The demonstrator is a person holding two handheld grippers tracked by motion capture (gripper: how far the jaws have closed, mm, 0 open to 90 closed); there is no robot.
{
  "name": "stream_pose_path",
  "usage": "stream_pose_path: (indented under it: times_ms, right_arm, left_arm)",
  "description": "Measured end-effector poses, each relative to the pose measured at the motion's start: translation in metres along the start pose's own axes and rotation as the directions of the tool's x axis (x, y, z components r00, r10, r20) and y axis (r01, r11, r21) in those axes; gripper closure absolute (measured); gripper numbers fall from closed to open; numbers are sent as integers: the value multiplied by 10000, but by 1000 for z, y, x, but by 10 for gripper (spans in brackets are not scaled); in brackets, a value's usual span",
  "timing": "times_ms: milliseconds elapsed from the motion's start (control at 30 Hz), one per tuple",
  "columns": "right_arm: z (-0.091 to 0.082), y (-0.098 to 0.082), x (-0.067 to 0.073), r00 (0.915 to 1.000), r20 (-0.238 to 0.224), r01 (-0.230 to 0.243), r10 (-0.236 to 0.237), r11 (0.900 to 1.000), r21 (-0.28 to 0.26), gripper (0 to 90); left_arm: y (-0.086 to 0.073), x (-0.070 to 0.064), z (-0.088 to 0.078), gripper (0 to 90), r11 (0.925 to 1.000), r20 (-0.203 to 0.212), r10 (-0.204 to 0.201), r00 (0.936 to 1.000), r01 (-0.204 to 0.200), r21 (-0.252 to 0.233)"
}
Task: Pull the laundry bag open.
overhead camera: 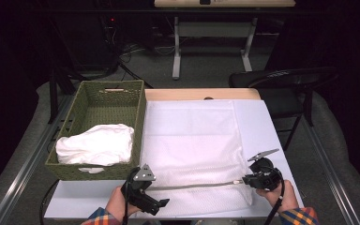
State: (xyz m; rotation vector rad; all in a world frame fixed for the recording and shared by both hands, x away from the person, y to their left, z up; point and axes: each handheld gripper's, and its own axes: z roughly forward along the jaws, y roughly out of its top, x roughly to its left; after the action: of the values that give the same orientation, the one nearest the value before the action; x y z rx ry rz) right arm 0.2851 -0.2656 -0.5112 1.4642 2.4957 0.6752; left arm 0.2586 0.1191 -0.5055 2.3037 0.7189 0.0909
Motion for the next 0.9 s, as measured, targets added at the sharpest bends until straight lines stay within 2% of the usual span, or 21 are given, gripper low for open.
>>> stream_pose_path:
  times_ms: [133, 267, 467, 633, 667, 700, 767, 867, 900]
  right_arm:
    - [-2, 0, 1, 9999, 11, 125, -125, 9999, -117, 834]
    - [-4, 0, 2, 9997, 2, 261, -261, 9995, -199, 834]
    - [-7, 0, 3, 9994, -18, 353, -354, 9986, -384, 832]
    - [-8, 0, 3, 9991, -2, 419, -420, 9984, -367, 832]
    - [-8, 0, 3, 9991, -8, 431, -432, 9984, -370, 831]
    - [-8, 0, 3, 9991, -26, 412, -414, 9985, -349, 829]
    - [-8, 0, 3, 9990, -14, 449, -450, 9981, -411, 827]
    - [-9, 0, 3, 9988, 11, 480, -480, 9981, -387, 828]
    - [-9, 0, 3, 9989, 21, 471, -471, 9981, -389, 828]
  left_arm:
    - [9, -4, 8, 1, 9996, 119, 292, 9995, -292, 3]
    - [17, -5, 18, 8, 9994, 434, 331, 9985, -332, 16]
    - [35, -11, 36, 1, 9982, 614, 601, 9963, -605, 57]
    - [52, -17, 51, 0, 9980, 931, 631, 9937, -622, -121]
    - [55, -20, 55, 0, 9980, 854, 634, 9943, -631, -65]
    - [57, -21, 60, 0, 9978, 1040, 664, 9924, -665, -30]
    - [60, -24, 68, 0, 9971, 1031, 729, 9920, -749, 150]
    - [65, -27, 77, 0, 9957, 1282, 867, 9880, -900, 201]
    - [67, -29, 79, 0, 9955, 1176, 885, 9891, -920, 245]
